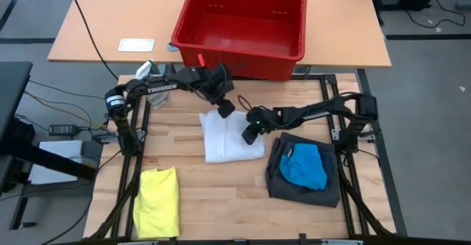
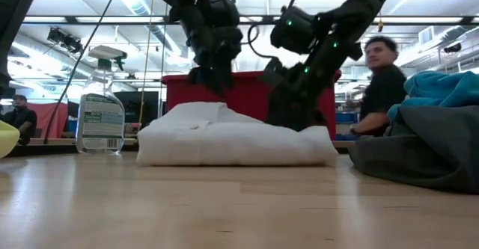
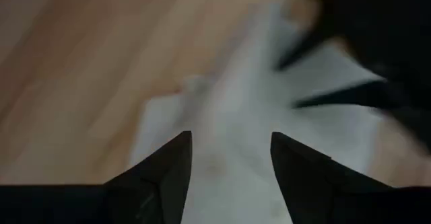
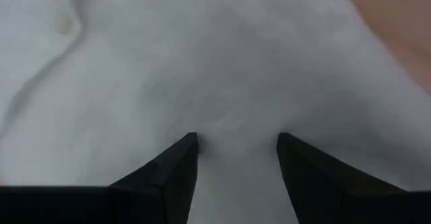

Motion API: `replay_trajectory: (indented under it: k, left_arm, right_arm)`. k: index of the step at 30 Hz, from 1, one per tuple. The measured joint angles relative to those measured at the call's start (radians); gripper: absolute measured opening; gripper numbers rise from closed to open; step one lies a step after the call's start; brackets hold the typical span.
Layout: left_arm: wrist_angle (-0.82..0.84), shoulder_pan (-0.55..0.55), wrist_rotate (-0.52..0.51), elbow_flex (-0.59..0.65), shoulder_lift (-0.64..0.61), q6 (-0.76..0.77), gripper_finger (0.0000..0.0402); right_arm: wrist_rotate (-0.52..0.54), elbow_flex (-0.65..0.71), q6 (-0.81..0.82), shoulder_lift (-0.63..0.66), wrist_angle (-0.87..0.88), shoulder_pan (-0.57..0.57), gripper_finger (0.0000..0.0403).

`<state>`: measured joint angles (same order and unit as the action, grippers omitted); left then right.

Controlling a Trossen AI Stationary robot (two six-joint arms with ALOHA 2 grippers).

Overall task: Fold laundry
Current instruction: Fold the white polo

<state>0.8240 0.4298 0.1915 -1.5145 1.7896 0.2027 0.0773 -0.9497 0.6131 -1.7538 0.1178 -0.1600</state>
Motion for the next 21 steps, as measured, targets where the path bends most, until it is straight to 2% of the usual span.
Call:
replay_trajectory:
  k: [4,7,15,21]
  left_arm:
    - [0.002,-0.053,0.017,0.008,0.001,-0.079,0.0193]
    - [-0.058,-0.077,0.061,0.059,-0.001,-0.092,0.019]
    - [-0.255,-0.074,0.088,0.359,0.001,-0.034,0.0188]
    - [-0.33,-0.067,0.124,0.532,-0.018,0.005,0.0187]
  right_arm:
    - [0.0,0.0,0.055,-0.047,-0.039,-0.004,0.0207]
    - [-0.038,0.0,0.098,-0.078,-0.071,-0.019,0.0206]
    - [-0.068,0.0,0.194,-0.069,-0.102,-0.028,0.0206]
    - [0.012,0.0,0.252,0.042,-0.104,0.014,0.0206]
